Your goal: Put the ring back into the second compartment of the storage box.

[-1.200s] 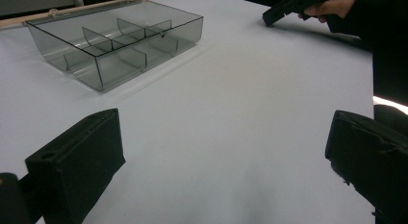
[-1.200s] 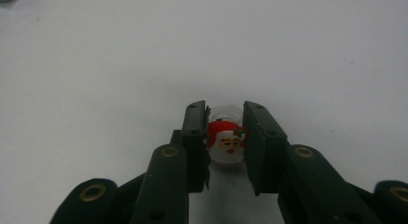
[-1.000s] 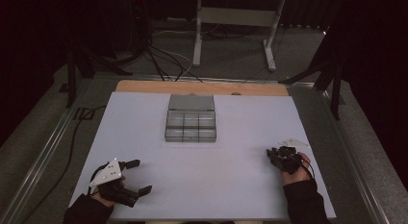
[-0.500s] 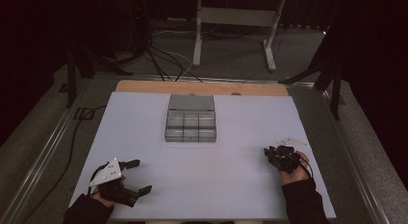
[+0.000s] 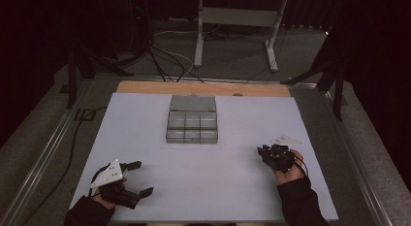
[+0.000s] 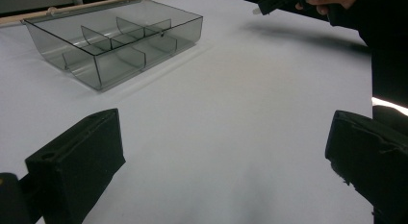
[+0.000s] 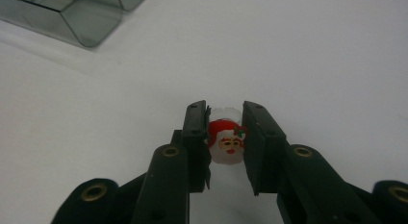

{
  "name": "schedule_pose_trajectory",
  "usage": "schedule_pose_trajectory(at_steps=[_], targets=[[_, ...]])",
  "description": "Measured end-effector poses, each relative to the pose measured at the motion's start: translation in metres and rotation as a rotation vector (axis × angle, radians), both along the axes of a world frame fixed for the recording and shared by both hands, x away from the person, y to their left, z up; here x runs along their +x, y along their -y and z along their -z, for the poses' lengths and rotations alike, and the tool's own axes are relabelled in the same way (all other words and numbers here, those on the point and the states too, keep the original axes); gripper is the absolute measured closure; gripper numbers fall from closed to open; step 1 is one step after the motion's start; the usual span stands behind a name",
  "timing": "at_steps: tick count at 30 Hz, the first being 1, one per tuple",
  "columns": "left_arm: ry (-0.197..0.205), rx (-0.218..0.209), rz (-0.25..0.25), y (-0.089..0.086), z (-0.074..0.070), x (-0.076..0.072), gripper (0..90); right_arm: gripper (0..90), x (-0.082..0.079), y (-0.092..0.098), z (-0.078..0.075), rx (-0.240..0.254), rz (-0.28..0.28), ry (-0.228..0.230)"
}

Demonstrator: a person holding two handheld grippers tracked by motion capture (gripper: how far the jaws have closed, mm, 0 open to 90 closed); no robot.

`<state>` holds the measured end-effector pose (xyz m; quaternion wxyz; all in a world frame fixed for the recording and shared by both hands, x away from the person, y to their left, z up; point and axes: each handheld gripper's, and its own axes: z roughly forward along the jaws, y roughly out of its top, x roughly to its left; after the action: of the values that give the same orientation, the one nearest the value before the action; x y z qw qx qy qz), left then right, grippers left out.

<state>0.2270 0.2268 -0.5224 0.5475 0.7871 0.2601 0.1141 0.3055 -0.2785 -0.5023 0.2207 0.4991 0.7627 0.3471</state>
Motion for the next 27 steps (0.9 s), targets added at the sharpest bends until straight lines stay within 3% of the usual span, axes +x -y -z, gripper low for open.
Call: schedule_pose_trajectory(at_steps=[27], targets=[[-0.001, -0.007, 0.004, 0.000, 0.000, 0.000, 0.3, 71.9, 0.016, -0.051, -0.014, 0.030, -0.116, 0.007]])
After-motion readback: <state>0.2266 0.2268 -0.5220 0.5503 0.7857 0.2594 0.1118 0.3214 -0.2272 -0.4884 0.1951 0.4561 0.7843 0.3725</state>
